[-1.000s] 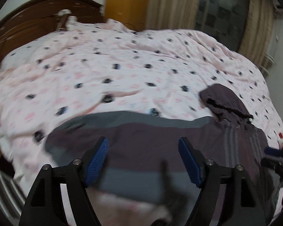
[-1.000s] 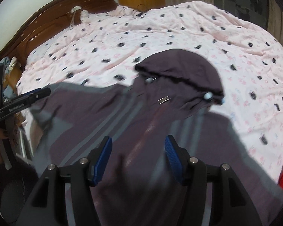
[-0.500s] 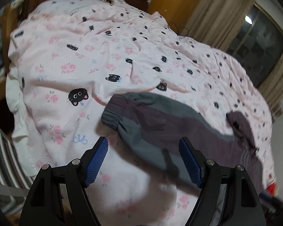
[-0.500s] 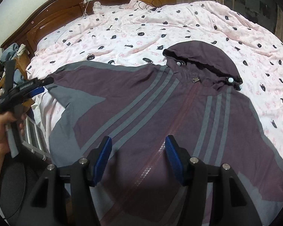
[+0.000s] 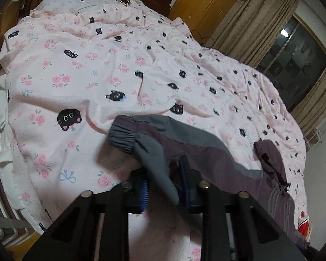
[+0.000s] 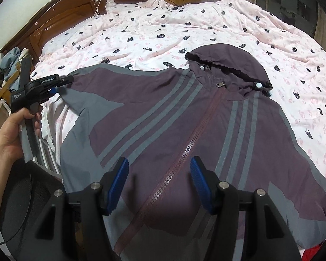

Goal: Fold clothes
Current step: 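Grasp the jacket sleeve cuff with the left gripper and lift it, then carry the sleeve cuff with the left gripper across the jacket body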

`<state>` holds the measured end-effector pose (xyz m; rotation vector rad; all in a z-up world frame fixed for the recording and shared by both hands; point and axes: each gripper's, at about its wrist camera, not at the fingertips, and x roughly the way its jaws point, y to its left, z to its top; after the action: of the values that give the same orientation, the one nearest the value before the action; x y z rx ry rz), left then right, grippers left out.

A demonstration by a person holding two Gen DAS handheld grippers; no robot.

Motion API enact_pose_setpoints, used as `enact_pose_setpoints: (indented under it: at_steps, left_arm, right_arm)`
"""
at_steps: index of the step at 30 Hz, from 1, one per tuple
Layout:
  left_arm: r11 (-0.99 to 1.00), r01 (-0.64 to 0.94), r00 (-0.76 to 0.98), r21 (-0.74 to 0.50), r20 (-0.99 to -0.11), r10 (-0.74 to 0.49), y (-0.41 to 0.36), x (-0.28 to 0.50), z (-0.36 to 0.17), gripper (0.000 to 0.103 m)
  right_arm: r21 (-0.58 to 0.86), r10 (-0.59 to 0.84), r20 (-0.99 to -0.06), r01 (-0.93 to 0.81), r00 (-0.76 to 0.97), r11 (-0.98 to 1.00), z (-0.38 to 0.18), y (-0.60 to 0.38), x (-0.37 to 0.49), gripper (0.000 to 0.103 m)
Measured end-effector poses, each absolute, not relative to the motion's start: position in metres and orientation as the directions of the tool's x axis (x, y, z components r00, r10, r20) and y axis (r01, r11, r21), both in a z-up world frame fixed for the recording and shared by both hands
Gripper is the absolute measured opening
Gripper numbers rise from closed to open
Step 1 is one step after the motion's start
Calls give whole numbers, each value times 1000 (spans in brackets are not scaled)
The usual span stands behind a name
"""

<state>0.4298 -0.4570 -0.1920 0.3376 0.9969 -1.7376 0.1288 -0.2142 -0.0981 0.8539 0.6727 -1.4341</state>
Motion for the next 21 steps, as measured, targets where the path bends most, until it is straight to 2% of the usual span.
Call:
enact_pose_setpoints:
  at_steps: [3,9,21]
  left_arm:
    - [-102,883,-400,-459,-619,-675,-453,432,-185,12]
    - [-147,877,-412,-457,-561,-718,-443,434,-170,6]
    - [-293,882,-447,-369,-459,-768,-419,415,-142,5]
  right_arm:
    - [96,-554,-831,994,50,-55,-99,-210,129,61]
    - [99,-550,-833,994,55,-52,-99,-209,133,61]
    - [134,-547,-835,987,63,-91,-103,-200,125,61]
